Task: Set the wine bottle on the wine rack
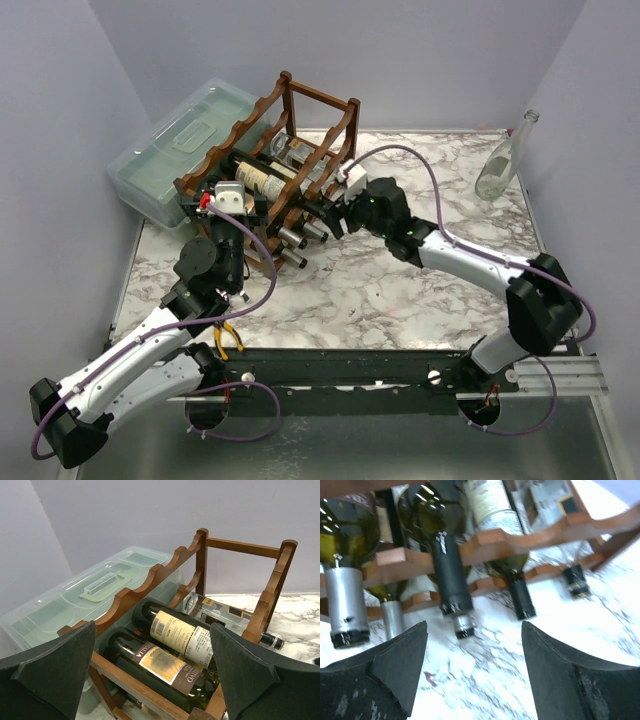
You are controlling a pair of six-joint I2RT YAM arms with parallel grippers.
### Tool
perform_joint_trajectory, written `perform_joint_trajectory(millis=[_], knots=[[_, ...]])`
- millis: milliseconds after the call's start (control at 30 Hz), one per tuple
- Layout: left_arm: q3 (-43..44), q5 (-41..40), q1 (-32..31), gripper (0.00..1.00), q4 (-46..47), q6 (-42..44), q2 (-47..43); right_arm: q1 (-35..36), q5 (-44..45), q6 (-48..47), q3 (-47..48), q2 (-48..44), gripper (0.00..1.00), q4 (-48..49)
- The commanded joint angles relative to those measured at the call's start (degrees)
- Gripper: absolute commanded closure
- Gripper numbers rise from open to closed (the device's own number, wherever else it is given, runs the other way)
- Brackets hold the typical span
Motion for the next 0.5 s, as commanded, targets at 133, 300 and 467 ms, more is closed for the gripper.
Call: perform_joint_trajectory(millis=[133, 300, 467], knots=[[1.0, 2.3, 0.2, 0.04, -0.9, -2.3, -0.7, -9.0, 13.4, 6.7, -13.2, -15.3, 0.16, 9.5], [1.3, 2.3, 0.3, 0.04, -1.3, -3.0, -0.7, -20.4, 18.6, 15.4, -9.6, -18.5, 0.12, 5.8], [1.3, 2.5, 0.3, 0.04, -1.7, -3.4, -1.3, -27.9, 28.6, 19.9, 3.2, -14.7, 0.04, -5.0]])
